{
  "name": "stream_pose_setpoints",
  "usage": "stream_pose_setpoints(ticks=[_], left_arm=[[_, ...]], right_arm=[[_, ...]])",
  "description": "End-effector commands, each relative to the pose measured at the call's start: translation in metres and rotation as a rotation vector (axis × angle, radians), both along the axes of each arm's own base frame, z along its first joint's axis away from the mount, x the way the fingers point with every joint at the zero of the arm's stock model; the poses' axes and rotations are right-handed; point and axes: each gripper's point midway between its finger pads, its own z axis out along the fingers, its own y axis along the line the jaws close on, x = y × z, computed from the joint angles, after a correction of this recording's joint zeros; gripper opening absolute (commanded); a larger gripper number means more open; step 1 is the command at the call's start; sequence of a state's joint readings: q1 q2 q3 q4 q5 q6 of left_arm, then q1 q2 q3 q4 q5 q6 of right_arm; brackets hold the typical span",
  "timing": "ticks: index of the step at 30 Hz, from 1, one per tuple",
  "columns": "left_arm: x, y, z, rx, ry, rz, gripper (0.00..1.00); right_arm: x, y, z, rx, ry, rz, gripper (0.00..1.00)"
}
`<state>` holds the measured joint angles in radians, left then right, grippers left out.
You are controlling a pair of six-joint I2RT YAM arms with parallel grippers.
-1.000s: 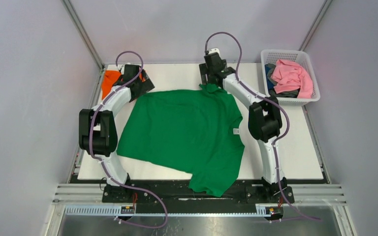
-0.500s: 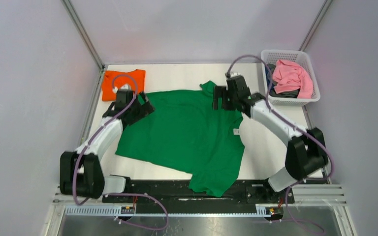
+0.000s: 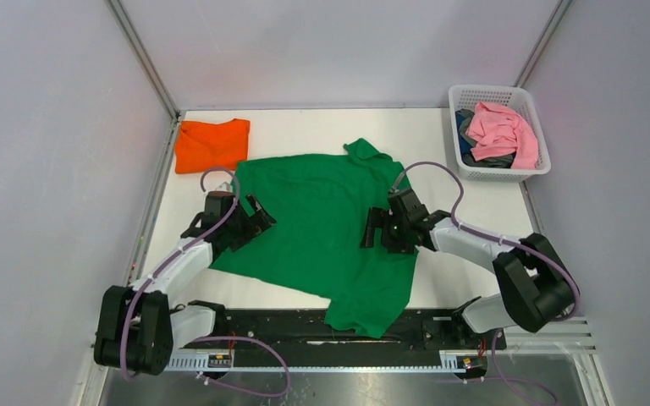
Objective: Fold and stack the t-shirts
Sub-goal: Flatten out the tshirt
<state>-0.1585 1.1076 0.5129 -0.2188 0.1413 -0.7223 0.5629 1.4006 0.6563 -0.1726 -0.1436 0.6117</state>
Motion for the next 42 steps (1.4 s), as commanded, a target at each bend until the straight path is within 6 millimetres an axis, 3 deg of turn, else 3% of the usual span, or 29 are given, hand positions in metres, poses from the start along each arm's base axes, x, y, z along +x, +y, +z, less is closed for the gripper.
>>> stream_pose_setpoints(ticks=[1, 7, 18, 21, 24, 26, 27, 28, 30, 32, 36, 42], left_arm=[[0.016, -0.013, 0.000, -0.066, -0.036, -0.012, 0.99], [0.034, -0.014, -0.018, -0.054, 0.040, -0.001, 0.99], [0.099, -0.037, -0.036, -0.111, 0.113, -0.020, 0.99], [0.112, -0.037, -0.024, -0.106, 0.078, -0.008, 0.99], [0.112, -0.029, 0.005, -0.065, 0.007, 0.009, 0.99], [0.101, -0.011, 0.032, 0.011, -0.058, 0.052, 0.99], [0.091, -0.002, 0.041, 0.038, -0.072, 0.077, 0.99], [0.081, 0.013, 0.048, 0.088, -0.091, 0.125, 0.99], [0.055, 0.032, 0.057, 0.135, -0.114, 0.193, 0.99], [0.024, 0.046, 0.052, 0.170, -0.111, 0.226, 0.99], [-0.018, 0.078, 0.038, 0.226, -0.079, 0.362, 0.99], [-0.048, 0.097, 0.011, 0.289, 0.040, 0.440, 0.93]], right_arm=[[0.012, -0.006, -0.020, -0.088, 0.061, -0.068, 0.99], [0.053, -0.015, -0.027, -0.102, 0.119, -0.139, 0.99], [0.178, -0.041, -0.012, -0.038, 0.150, -0.291, 0.99], [0.205, -0.053, -0.006, -0.075, 0.129, -0.325, 1.00], [0.222, -0.060, 0.018, -0.095, 0.084, -0.320, 1.00], [0.223, -0.065, 0.048, -0.102, 0.013, -0.315, 0.99], [0.220, -0.070, 0.053, -0.118, -0.007, -0.323, 0.99], [0.213, -0.075, 0.075, -0.119, -0.060, -0.335, 0.99], [0.195, -0.084, 0.095, -0.116, -0.126, -0.356, 1.00], [0.164, -0.091, 0.098, -0.101, -0.160, -0.366, 1.00], [0.113, -0.098, 0.104, -0.048, -0.238, -0.363, 1.00], [0.057, -0.110, 0.100, -0.006, -0.304, -0.384, 0.99]])
